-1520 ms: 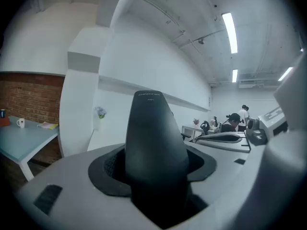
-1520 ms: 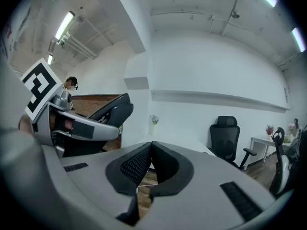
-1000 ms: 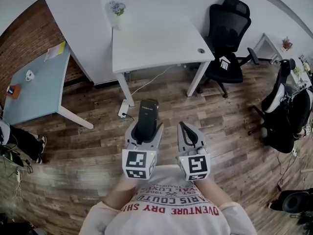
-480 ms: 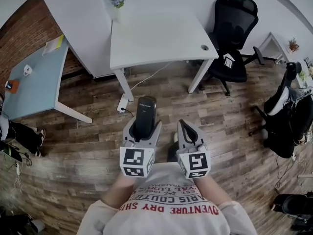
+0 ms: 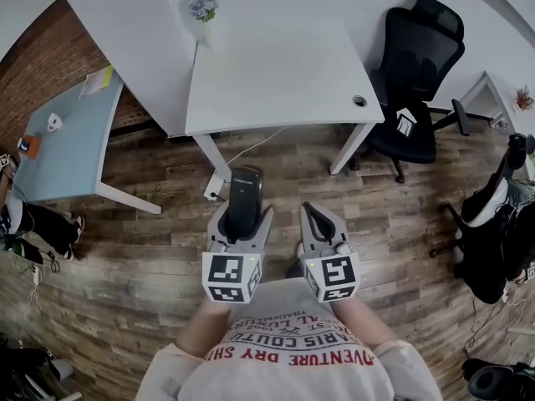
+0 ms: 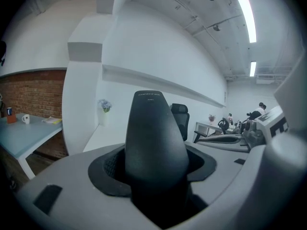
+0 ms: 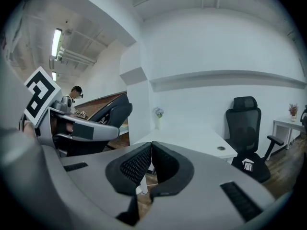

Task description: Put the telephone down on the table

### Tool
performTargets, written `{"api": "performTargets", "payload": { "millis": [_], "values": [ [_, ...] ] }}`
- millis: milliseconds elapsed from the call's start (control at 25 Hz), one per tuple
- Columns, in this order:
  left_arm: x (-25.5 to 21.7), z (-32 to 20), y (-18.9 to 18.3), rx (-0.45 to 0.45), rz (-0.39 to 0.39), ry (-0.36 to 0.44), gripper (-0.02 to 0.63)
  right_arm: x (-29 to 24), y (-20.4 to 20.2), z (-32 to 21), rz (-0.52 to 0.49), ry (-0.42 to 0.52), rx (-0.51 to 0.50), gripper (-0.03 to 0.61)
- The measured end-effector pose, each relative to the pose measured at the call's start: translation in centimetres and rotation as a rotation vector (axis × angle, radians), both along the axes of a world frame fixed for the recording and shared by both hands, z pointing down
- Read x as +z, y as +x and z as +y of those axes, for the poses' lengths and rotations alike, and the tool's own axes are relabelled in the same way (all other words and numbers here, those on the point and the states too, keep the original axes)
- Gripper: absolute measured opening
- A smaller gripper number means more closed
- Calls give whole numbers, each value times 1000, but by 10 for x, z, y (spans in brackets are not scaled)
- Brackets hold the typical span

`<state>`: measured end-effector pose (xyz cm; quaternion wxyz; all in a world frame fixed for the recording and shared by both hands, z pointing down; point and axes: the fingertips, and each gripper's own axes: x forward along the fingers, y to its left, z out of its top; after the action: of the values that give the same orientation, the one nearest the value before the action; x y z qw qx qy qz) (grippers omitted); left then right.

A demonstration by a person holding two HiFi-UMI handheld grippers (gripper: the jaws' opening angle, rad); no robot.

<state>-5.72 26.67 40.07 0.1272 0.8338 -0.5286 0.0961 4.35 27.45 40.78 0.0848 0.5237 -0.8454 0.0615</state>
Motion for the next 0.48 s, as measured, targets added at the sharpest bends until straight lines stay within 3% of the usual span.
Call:
{"api": "performTargets", "payload": {
  "millis": [480],
  "values": [
    [2, -102, 82, -90, 24, -21, 302, -1, 83, -110, 7, -6, -89, 26]
  ]
}}
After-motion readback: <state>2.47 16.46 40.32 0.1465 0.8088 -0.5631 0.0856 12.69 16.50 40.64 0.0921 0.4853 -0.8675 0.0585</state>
